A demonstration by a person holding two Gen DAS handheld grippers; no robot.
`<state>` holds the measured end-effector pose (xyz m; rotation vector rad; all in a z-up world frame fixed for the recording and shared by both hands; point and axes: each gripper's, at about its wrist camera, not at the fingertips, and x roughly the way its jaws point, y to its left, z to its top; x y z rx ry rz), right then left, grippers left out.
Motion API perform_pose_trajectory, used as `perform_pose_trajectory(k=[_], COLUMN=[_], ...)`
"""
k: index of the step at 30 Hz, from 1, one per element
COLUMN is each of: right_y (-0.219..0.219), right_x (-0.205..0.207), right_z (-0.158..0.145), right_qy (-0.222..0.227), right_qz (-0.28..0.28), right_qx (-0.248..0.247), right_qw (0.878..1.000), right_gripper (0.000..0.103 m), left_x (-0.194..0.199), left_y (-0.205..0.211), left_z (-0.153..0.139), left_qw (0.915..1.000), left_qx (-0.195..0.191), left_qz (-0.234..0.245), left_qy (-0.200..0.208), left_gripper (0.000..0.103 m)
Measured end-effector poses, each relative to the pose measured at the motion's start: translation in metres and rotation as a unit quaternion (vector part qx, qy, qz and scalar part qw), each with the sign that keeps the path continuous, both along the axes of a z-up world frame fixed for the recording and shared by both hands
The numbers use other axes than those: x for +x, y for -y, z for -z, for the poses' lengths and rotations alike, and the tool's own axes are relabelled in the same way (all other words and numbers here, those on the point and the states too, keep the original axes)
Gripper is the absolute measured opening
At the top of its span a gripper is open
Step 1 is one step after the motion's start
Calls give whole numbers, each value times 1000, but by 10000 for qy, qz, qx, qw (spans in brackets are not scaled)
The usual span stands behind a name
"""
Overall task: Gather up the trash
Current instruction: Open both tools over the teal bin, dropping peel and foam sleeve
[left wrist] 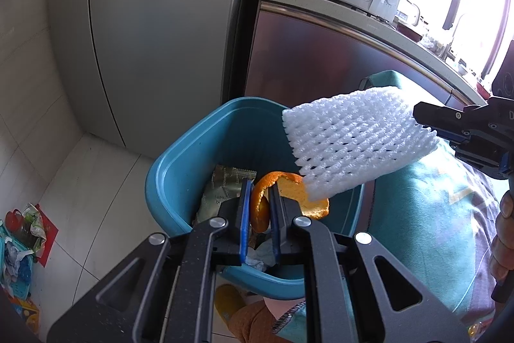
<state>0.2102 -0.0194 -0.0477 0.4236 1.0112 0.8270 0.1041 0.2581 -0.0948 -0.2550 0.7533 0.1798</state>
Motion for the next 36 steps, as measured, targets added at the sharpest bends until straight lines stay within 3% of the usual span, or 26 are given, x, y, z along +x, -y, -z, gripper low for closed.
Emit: perform_pose_trajectory(k=[36], right_y=[-53], right_x=[3], right_z=[21], right_qy=[-290], right_qz=[-55], right_qx=[-494], right_qw=[9983], right_gripper=[13], left_x=[32], left_y=[-11], left_z=[43], left_qw=[9989], left_qx=[-94], left_qz=[-99], left_qy=[-452], left_gripper=[12])
